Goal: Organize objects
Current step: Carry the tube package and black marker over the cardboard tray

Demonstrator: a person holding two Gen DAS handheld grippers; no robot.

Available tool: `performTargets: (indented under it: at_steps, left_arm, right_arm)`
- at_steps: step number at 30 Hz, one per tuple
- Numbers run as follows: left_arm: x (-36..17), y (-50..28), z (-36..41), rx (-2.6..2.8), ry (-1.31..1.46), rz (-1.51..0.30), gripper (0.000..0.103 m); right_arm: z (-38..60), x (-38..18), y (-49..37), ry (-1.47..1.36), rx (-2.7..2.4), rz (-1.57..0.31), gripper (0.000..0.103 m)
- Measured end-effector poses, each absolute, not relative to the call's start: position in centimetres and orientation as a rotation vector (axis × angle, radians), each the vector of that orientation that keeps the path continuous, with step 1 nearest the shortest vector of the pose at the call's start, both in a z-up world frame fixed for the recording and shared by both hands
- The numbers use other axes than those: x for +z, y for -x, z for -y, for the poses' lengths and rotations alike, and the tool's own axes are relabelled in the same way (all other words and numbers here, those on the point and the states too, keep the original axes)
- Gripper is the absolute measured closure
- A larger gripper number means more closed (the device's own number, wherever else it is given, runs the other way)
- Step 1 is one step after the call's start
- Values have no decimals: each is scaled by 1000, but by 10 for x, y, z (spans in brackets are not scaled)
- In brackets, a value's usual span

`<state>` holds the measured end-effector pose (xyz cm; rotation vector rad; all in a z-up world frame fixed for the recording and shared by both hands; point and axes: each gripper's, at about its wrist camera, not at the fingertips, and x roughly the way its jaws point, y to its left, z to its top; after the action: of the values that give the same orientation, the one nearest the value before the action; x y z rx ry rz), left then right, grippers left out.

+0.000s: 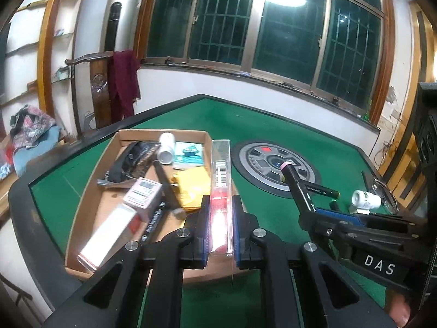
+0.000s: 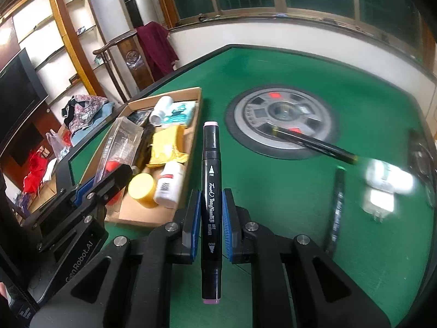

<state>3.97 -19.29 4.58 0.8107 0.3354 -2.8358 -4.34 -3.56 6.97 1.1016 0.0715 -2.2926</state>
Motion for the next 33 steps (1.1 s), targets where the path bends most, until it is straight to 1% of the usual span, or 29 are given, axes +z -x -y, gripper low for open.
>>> performTargets:
  at_steps: [10, 17, 23, 33]
  left_arm:
    - [42, -43, 245, -2758, -778, -446, 92]
    - [24, -37, 290, -2667, -839, -586, 92]
    - [7, -30, 299, -2637, -907, -615, 92]
    - [0, -24, 296, -2648, -962, -605, 92]
  right_arm:
    - [87, 71, 45, -1093, -2234, -128, 90]
    - [124, 65, 52, -1128, -2175, -154, 90]
    - [151, 46, 58, -1184, -2141, -177, 90]
    - [161, 34, 62, -1184, -2173, -223, 90]
